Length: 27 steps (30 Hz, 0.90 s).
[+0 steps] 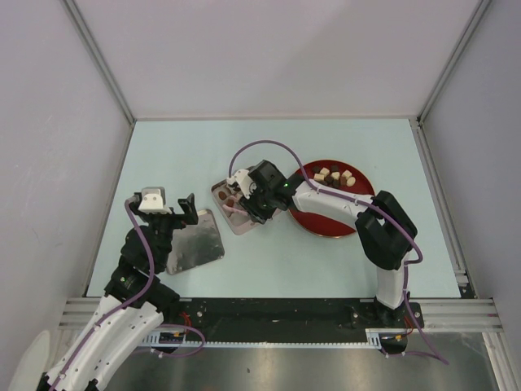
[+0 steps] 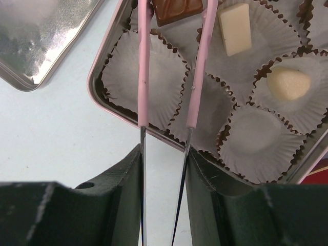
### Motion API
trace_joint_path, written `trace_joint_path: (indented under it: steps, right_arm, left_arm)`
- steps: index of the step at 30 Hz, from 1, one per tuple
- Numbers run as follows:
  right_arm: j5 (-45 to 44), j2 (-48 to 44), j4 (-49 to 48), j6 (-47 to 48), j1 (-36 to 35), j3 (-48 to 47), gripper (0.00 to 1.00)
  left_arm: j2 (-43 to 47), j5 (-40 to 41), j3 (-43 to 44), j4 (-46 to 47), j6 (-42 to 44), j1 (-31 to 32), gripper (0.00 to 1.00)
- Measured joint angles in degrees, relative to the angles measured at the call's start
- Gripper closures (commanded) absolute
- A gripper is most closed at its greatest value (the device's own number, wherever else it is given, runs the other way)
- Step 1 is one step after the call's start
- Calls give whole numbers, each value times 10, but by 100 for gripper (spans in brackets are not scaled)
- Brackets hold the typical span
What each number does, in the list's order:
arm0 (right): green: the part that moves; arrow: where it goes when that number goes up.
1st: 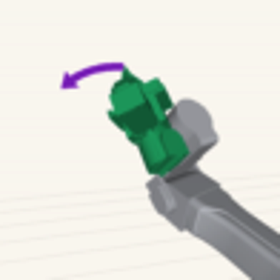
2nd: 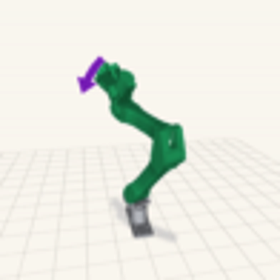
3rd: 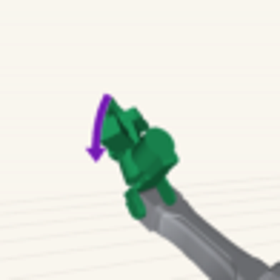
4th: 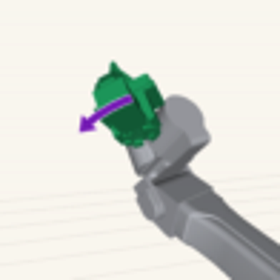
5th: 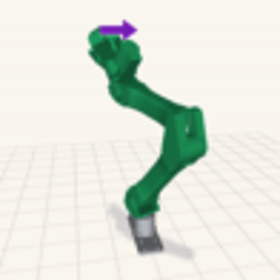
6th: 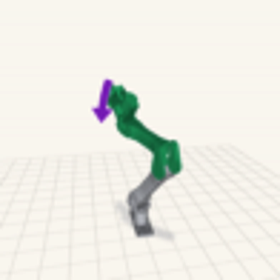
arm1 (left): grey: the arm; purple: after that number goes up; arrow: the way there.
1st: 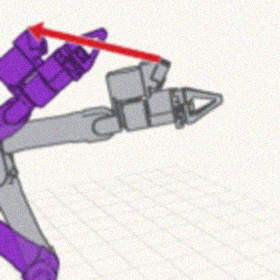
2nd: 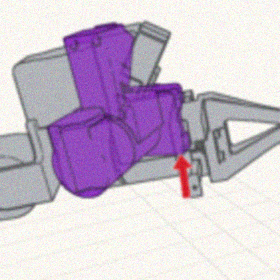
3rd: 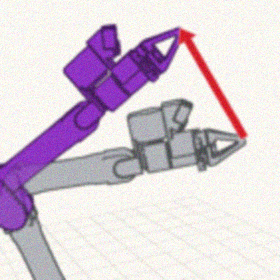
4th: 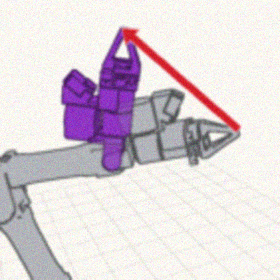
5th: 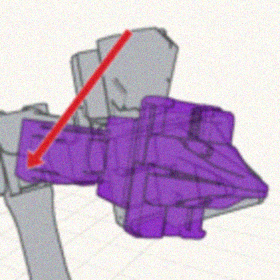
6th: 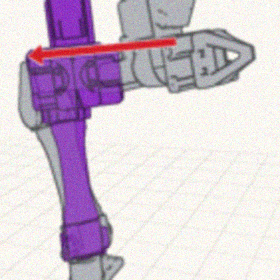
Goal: Pack the chocolate
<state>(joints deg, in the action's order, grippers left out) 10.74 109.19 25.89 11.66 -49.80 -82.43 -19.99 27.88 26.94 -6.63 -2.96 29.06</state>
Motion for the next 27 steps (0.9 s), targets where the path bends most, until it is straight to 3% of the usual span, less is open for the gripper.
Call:
trace_joint_path:
  steps: [3, 19, 27]
  right_arm:
    - [-4, 0, 0, 0, 0, 0, 57]
    - [-10, -3, -8, -8, -3, 0, 57]
    - [-28, -74, -9, -42, 2, 3, 57]
  left_arm:
    - [0, 0, 0, 0, 0, 0, 0]
    - [0, 0, 0, 0, 0, 0, 1]
    - [3, 0, 0, 0, 0, 0, 0]
